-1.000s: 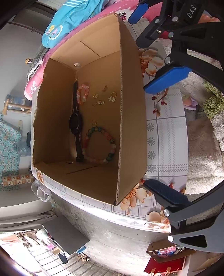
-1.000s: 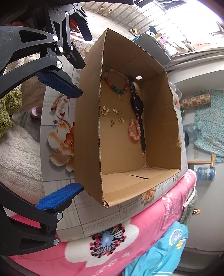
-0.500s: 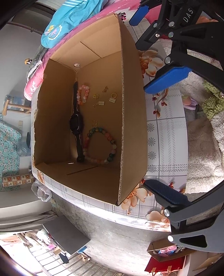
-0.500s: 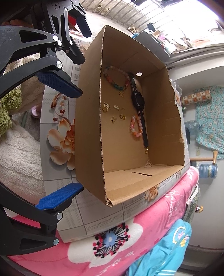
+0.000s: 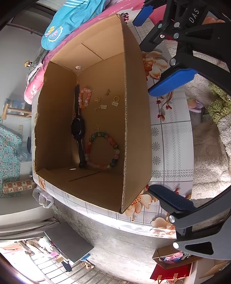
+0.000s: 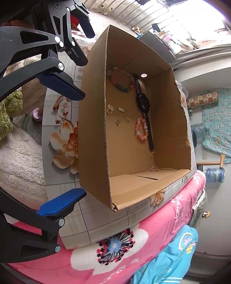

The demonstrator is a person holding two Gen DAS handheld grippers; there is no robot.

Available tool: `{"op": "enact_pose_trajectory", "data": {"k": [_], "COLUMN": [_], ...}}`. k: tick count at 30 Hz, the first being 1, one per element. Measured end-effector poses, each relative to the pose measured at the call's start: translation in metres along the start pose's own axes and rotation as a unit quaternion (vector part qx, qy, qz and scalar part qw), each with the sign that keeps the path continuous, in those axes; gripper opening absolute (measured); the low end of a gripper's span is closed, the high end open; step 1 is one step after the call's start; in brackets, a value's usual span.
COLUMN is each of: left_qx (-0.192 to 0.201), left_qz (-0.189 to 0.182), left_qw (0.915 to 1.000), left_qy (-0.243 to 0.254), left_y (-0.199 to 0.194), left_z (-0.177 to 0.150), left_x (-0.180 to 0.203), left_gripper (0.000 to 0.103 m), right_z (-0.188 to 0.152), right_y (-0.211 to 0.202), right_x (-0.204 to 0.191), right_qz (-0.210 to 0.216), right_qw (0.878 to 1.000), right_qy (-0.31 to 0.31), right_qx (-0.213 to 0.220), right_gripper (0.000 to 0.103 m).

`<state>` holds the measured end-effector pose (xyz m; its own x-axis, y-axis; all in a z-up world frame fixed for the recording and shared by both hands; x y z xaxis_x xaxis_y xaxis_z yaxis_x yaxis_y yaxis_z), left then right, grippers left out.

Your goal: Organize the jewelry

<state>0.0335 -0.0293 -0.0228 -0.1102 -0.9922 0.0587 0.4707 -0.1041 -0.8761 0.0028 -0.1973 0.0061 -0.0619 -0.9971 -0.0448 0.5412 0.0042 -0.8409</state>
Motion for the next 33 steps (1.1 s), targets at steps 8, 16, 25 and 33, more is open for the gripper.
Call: {"op": "enact_pose_trajectory", "data": {"k": [8,16,25,33], "left_qx": [0.000,0.000,-0.001,-0.001], "left_qz": [0.000,0.000,0.000,0.001], "left_qw": [1.0000,1.0000,1.0000,1.0000], "left_qy": [0.001,0.002,0.002,0.002], "left_y": [0.0003,0.0003,0.0006,0.0007], "left_z": [-0.0004,-0.0016,-0.0020,-0.0022], "left_x": [0.0003,0.0001,0.0000,-0.0005], "left_gripper": [0.097,0.097,0.097,0.097], "right_z": [-0.0020,-0.0030,-0.0034,-0.0050], "right_y": [-0.0003,0.0005,0.0010,0.0015], "right_x": [0.0019,0.0024,0.0028,0.0020], "right_qz": [0.001,0.001,0.001,0.003], "right_qw": [1.000,1.000,1.000,1.000], "right_qy": [0.002,0.002,0.002,0.004], "right_qx": [-0.002,-0.002,-0.004,-0.006], "right_gripper": [0.095,0.095,0.095,0.095]}}
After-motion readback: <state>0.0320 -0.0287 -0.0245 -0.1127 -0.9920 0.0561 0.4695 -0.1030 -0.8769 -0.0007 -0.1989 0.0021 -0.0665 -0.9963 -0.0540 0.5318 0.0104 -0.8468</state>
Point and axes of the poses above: each gripper's, at about its wrist camera, not at the fingertips, and y roughly the way its jaws point, x to its right, z to its top, the point moved 10 cm from there along y, roughly the way its jaws point, and after that the axes turned 4 degrees about -z, right-handed, at the moved point
